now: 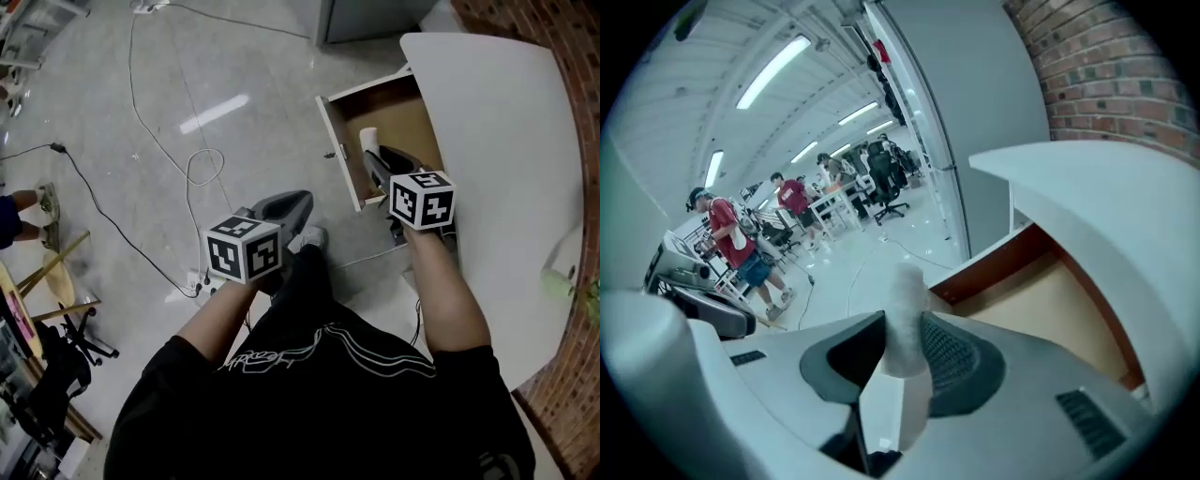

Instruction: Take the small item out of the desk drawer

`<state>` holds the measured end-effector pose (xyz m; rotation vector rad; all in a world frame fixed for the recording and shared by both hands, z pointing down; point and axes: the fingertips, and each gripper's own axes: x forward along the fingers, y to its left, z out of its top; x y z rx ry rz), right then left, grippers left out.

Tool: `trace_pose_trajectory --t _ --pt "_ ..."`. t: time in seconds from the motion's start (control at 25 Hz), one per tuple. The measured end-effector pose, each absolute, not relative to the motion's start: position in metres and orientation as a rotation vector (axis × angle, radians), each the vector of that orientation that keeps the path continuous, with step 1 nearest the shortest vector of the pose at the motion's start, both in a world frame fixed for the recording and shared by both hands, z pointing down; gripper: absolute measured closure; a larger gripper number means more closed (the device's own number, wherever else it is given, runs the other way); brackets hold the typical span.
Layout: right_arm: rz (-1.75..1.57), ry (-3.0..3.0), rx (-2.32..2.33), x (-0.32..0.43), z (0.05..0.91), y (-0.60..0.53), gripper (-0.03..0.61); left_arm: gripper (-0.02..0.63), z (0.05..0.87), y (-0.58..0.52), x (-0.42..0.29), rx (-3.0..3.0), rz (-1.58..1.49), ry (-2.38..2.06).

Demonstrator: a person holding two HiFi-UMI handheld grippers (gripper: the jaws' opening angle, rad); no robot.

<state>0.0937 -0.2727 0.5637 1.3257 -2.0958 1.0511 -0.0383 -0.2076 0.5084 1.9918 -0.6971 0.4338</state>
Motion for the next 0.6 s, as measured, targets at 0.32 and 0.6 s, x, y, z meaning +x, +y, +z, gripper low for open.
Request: trace_pose_trajectory --t 0.32,0.6 --pt "0.959 -2.312 1.362 0.085 0.425 -0.187 0.445 0.586 0.407 -0.153 -0.034 2.109 0.321 -0.705" --pt "0.870 -2.503 1.431 0.095 0.305 -0.101 0.445 0.586 0.303 -0.091 -0.015 2.262 0.208 -0.672"
